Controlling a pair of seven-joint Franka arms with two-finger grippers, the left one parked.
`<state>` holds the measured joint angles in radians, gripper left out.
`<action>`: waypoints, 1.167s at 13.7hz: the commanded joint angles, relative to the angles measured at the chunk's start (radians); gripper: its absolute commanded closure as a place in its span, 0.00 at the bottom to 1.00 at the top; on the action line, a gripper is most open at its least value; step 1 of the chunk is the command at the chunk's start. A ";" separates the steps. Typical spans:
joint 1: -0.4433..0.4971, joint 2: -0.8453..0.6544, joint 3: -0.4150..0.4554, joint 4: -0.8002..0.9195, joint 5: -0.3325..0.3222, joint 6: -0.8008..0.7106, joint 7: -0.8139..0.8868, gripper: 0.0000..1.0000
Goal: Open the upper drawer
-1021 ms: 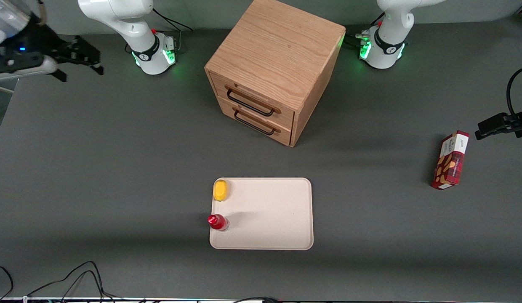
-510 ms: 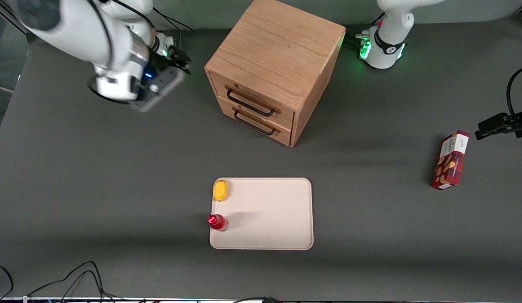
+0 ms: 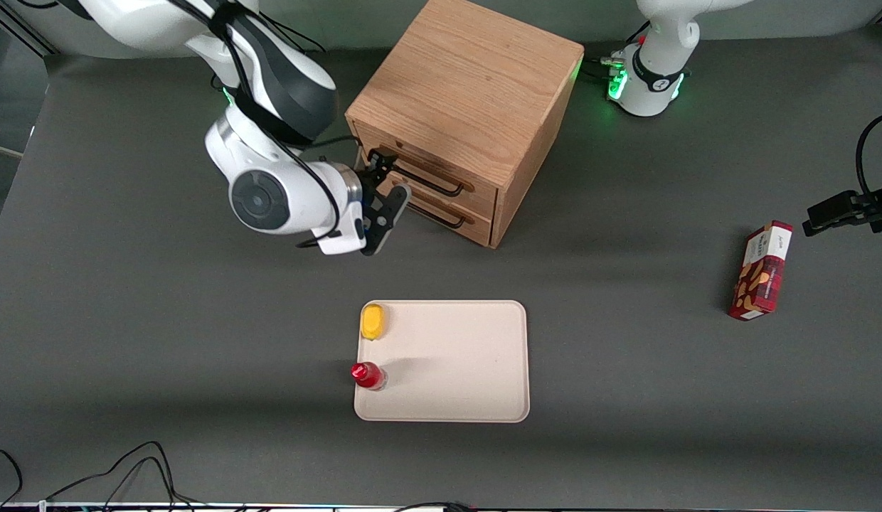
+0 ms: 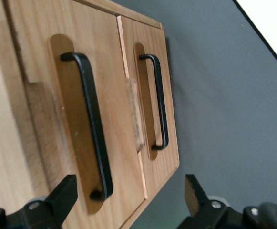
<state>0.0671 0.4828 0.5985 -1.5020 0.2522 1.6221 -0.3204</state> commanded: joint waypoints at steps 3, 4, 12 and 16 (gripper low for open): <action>0.008 0.013 0.032 -0.041 0.015 0.100 -0.032 0.00; 0.008 0.014 0.036 -0.053 0.015 0.120 -0.032 0.00; 0.017 0.014 0.050 -0.115 0.010 0.199 -0.032 0.00; 0.011 0.072 0.046 -0.071 -0.060 0.203 -0.028 0.00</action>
<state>0.0826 0.5140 0.6429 -1.6059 0.2333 1.8108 -0.3303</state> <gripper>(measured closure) 0.000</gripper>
